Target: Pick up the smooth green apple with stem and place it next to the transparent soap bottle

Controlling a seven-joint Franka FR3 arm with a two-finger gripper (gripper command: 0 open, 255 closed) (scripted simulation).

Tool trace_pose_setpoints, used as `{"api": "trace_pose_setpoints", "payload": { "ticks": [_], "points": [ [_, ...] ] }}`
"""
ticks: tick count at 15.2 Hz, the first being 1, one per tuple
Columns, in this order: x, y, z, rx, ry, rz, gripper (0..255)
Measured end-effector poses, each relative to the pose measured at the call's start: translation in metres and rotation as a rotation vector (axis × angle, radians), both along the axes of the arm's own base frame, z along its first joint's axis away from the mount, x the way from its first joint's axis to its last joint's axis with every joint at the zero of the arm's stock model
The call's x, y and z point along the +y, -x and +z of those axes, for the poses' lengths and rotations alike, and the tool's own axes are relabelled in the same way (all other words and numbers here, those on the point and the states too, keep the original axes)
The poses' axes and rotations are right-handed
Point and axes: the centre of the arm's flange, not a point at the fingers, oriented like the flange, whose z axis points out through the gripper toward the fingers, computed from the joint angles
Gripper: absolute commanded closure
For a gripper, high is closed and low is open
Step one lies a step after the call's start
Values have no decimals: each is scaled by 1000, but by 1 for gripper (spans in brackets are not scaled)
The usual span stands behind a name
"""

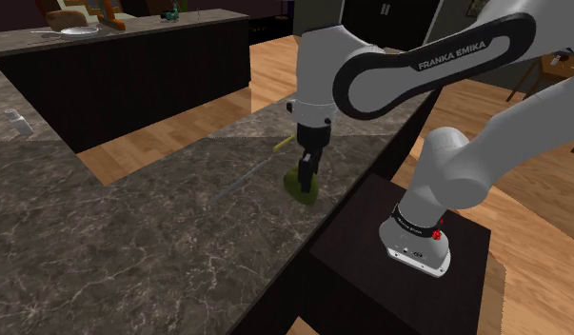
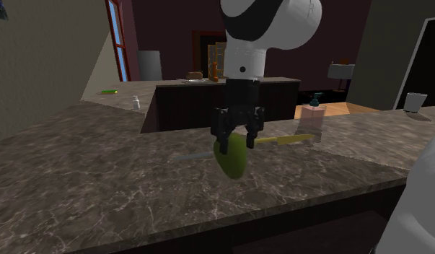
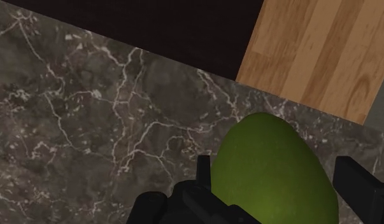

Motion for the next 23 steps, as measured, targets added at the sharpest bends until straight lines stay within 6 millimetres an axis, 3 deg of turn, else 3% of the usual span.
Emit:
{"api": "trace_pose_setpoints", "payload": {
  "ticks": [23],
  "points": [
    [0, -1, 121, 0, 0, 0, 255]
  ]
}}
